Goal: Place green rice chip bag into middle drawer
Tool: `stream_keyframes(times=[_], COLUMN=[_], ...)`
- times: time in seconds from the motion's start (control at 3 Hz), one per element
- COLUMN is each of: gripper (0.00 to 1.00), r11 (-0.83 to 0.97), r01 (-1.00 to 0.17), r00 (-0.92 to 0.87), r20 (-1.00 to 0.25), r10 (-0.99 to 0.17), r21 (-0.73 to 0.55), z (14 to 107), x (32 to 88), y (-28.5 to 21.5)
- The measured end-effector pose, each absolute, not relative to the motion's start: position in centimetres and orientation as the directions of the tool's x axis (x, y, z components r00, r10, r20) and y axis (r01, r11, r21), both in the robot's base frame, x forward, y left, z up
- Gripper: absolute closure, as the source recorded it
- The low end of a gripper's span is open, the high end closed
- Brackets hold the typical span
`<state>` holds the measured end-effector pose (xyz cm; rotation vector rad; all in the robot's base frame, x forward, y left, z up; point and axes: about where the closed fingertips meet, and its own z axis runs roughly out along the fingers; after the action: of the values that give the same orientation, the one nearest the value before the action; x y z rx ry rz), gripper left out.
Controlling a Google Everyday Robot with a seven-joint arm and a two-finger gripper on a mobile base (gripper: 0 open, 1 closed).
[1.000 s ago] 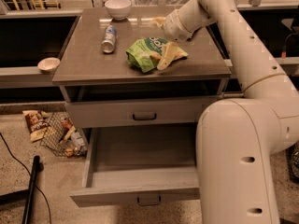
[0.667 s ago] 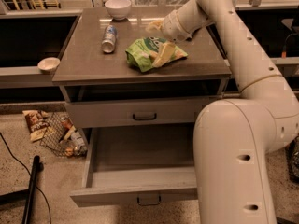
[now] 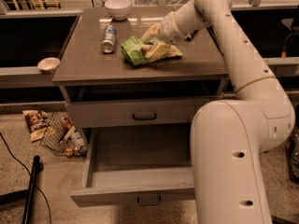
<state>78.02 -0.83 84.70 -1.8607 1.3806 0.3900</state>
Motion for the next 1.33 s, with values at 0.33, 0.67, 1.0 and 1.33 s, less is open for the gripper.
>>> stream_keyframes(times=[0.33, 0.67, 1.0, 1.33], gripper=[0.89, 1.0, 1.0, 1.0], r11=[-0.097, -0.041, 0.066, 0.081], r01=[-0.904, -0.877, -0.838, -0.848], r00=[0.375, 0.398, 0.384, 0.351], r20=[-0.666, -0.676, -0.672, -0.671], r10=[-0.645, -0.62, -0.634, -0.652], r21=[-0.416, -0.478, -0.541, -0.523], z=[86.2, 90.0, 95.0, 93.8], x=[77.3, 75.6, 72.3, 70.4], y=[-1.1, -3.3, -7.3, -8.6])
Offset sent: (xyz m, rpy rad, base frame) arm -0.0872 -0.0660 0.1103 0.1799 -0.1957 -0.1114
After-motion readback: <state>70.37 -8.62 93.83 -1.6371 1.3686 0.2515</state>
